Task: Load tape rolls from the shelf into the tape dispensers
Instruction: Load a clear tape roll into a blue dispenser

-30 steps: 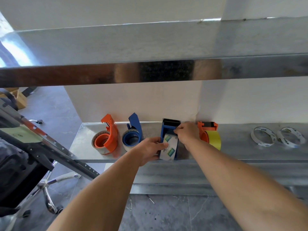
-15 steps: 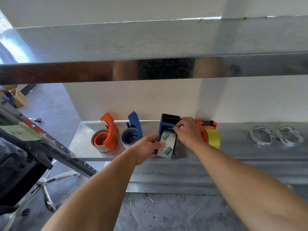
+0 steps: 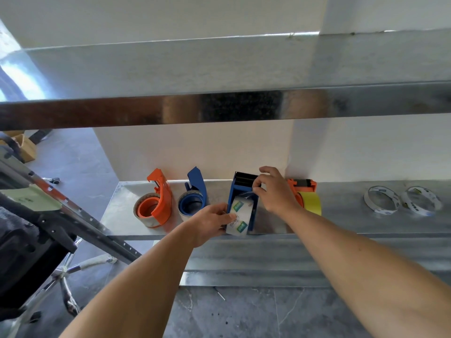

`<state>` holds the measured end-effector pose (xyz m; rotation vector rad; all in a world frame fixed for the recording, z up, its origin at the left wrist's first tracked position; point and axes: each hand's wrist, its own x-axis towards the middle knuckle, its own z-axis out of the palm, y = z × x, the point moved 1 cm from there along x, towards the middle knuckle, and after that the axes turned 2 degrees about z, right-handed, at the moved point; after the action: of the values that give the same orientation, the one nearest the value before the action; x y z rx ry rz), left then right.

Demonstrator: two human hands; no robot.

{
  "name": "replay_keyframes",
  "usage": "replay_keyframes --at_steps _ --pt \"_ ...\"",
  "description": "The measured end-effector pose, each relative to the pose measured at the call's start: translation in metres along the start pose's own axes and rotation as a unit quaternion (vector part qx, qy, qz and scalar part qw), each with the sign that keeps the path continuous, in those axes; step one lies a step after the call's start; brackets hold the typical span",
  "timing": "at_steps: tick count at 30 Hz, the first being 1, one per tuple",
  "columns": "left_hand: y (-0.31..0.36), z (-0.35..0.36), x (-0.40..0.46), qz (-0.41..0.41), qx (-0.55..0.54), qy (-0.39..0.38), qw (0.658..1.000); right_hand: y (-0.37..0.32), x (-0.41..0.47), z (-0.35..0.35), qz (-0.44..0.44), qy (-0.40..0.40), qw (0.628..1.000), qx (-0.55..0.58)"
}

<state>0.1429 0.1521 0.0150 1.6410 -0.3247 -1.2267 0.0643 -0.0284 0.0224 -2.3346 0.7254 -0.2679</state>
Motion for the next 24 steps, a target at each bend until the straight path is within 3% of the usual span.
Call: replay_keyframes --at_steps 8,16,21,24 --pt "0.001 0.004 -0.002 0.008 0.064 0.006 0.998 -0.01 0.014 0.004 0.049 0.031 0.997 0.054" --pt "0.004 0.005 -0.002 0.016 0.143 0.019 0.989 -0.019 0.017 0.006 0.02 0.04 0.999 0.031" --pt "0.008 0.003 -0.003 -0.017 0.047 0.051 0.997 -0.024 0.02 0.001 -0.032 0.021 0.999 0.016" --pt "0.01 0.005 -0.001 -0.007 0.111 0.083 0.99 -0.025 0.02 0.003 -0.053 0.014 0.998 0.009"
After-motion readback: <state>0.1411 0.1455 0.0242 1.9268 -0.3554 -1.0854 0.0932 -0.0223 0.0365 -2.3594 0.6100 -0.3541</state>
